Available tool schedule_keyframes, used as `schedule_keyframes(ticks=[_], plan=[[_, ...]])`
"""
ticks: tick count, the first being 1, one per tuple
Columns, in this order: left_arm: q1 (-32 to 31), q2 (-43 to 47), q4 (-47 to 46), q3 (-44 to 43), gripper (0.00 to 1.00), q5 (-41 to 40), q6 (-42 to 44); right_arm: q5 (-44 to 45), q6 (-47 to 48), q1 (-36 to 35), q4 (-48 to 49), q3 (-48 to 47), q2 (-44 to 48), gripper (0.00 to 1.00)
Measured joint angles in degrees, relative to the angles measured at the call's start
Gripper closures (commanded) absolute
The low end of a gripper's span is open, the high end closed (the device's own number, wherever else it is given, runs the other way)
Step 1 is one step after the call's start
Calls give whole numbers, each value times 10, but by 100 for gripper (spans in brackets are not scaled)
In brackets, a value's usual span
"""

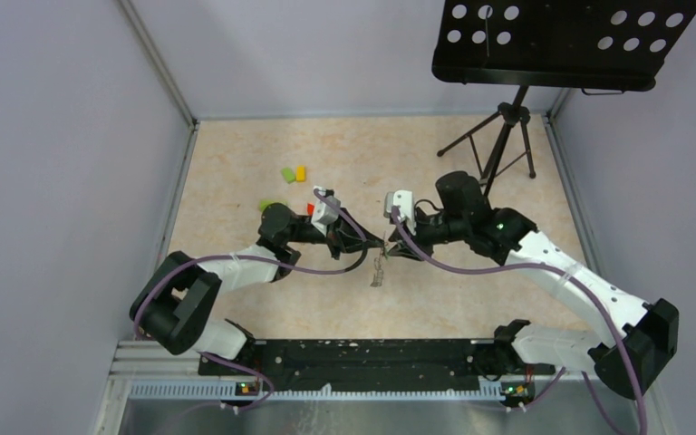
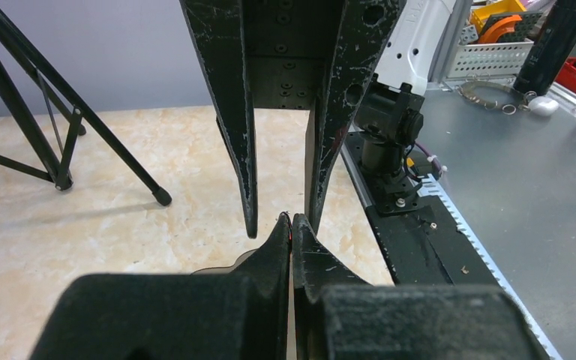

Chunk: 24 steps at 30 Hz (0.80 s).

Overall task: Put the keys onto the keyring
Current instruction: Adjust the key on the keyring.

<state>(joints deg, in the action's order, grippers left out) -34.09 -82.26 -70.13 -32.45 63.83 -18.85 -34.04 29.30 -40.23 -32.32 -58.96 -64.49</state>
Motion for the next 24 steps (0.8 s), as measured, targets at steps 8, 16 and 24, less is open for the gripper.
schedule_keyframes(ticks=[8,16,24], plan=[[0,0,-12,3,100,3,-13,-28,-7,0,41,20,0,73],[0,0,-20,3,100,4,-18,-44,-15,0,60,20,0,100],[1,0,-14,3,100,5,-8,-39,-3,0,47,17,0,100]])
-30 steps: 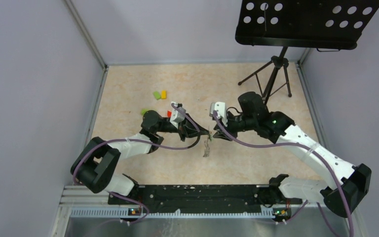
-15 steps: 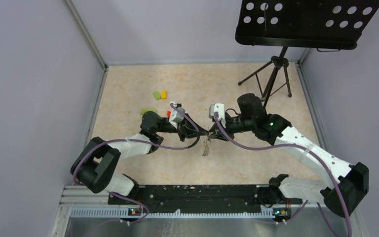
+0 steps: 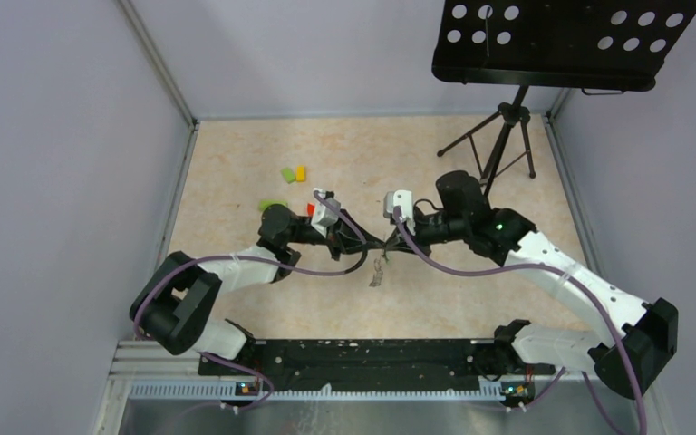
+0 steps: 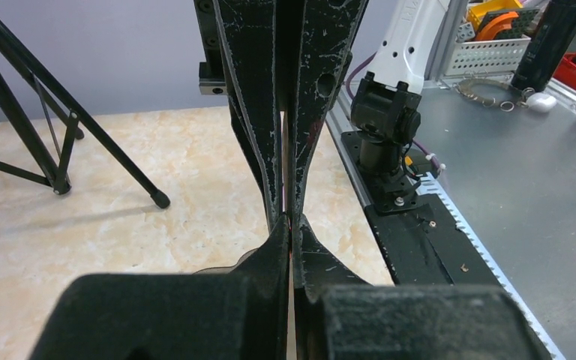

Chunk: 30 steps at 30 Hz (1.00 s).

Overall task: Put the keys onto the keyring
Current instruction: Adjust the key on the keyring.

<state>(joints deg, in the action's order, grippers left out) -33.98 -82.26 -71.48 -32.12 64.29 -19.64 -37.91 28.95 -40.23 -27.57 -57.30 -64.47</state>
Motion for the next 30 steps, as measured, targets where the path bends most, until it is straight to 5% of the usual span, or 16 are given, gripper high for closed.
schedule_keyframes(ticks=[6,10,14,21,30], plan=[[0,15,84,-9,64,9,95,24,19,0,-84,-57,-17,100],[1,23,191,-37,57,10,191,51,28,-2,-153,-127,-60,100],[1,23,256,-53,59,8,250,77,30,-8,-183,-152,-88,100],[1,23,289,-53,77,5,284,108,30,-26,-216,-153,-106,100],[-4,21,295,-53,74,4,288,116,29,-27,-229,-171,-120,100]])
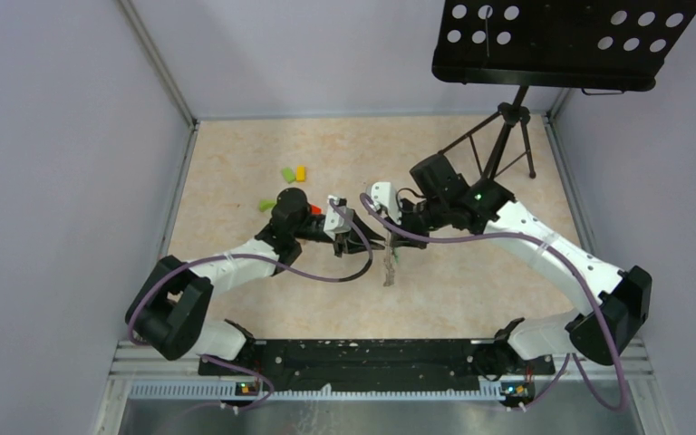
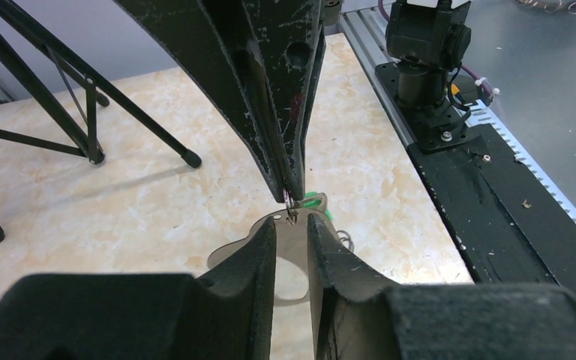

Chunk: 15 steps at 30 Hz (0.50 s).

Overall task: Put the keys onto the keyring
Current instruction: Adjust the key on the keyring.

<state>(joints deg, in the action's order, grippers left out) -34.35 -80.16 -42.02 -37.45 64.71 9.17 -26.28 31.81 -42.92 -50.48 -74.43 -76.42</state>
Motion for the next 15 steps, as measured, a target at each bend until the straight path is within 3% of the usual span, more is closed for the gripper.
schedule_keyframes(ticks=[15], plan=[[-9,-11,-4,0,83,2,-5,3,-3,-1,-1,0,-7,100]])
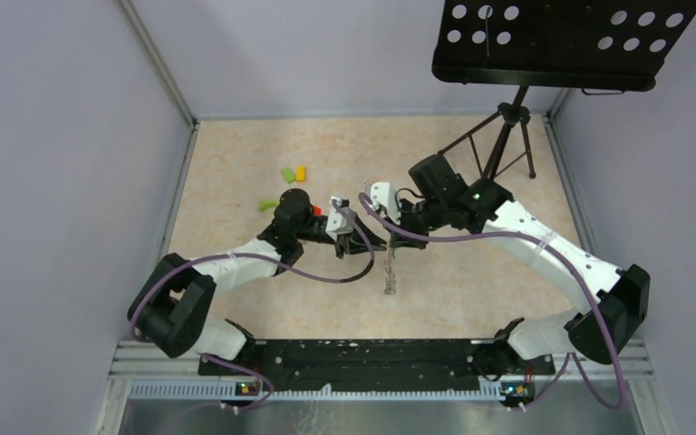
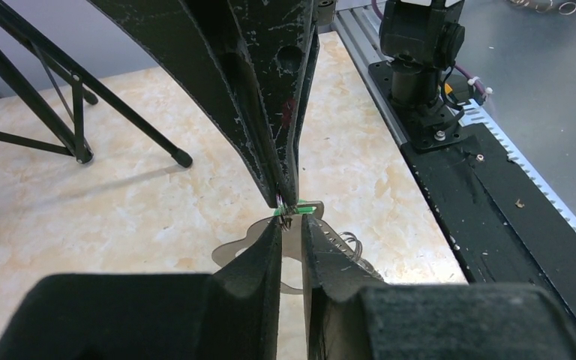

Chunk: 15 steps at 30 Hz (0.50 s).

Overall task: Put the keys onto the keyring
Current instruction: Adjust the key on the keyring.

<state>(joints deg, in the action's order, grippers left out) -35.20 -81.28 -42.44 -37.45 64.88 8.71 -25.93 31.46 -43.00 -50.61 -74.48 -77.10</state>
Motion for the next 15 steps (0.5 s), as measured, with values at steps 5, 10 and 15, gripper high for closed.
schedule_keyframes(ticks=[5,10,15], plan=[[-1,-7,-10,0,86,0,-9,0,-2,0,0,0,0,100],[-1,-15,-20,0,92,0,-21,0,-4,0,2,0,0,100],[-1,-19,-26,-1,100,0,-31,-1,-10,0,9,2,0,100]])
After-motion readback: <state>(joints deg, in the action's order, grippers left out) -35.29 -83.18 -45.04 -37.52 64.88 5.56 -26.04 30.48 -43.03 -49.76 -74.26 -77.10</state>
